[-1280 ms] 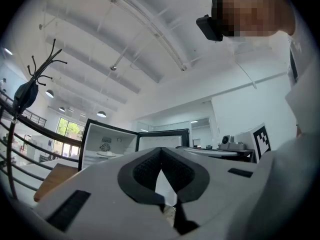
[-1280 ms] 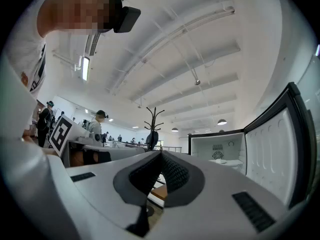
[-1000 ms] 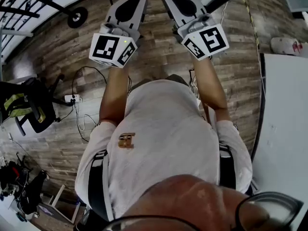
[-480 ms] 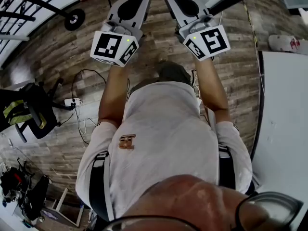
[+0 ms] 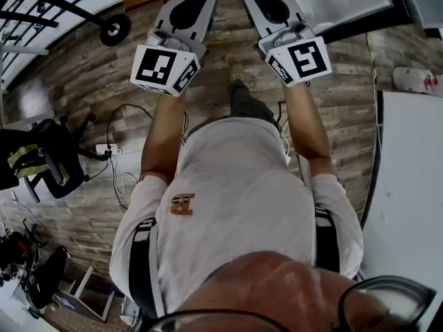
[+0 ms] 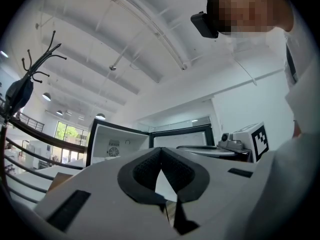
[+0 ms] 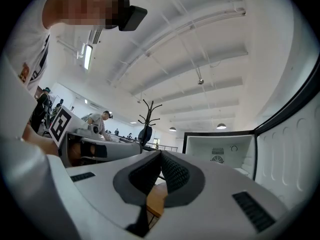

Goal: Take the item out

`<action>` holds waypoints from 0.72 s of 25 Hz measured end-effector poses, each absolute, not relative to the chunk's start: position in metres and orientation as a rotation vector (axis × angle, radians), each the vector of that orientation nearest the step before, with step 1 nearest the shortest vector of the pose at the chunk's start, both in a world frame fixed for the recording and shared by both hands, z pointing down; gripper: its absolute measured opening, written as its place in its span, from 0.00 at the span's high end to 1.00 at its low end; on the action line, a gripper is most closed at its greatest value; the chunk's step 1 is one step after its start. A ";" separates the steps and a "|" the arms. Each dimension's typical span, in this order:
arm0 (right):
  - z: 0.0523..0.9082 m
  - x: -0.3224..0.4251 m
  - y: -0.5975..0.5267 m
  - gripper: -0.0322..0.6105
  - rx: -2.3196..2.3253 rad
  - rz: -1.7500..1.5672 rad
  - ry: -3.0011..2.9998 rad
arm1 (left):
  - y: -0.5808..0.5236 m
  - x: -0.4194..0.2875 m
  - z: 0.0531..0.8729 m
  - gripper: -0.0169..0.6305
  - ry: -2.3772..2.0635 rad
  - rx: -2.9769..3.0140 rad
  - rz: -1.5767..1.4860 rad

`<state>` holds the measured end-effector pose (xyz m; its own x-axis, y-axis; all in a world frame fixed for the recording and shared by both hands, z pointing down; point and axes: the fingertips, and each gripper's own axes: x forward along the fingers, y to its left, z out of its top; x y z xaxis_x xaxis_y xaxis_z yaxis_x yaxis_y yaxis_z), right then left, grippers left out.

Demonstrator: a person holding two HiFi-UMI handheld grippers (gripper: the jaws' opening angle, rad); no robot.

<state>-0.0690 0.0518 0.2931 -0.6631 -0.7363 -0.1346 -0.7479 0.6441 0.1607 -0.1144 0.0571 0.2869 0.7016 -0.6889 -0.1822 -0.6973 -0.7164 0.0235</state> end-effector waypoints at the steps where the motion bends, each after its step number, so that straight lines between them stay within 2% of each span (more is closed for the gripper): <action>1: 0.290 -0.069 0.040 0.90 -1.259 0.316 2.803 | 0.046 -0.115 0.284 0.95 1.174 -2.851 0.275; 18: 0.290 0.008 -0.182 0.90 -1.182 0.241 2.802 | -0.174 -0.035 0.290 0.95 1.283 -2.868 0.265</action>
<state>0.0077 -0.1819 0.2900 -0.6961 -0.7031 -0.1450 -0.7175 0.6878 0.1097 -0.0353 -0.1740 0.2903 0.6546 -0.7413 -0.1482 -0.7393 -0.6687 0.0792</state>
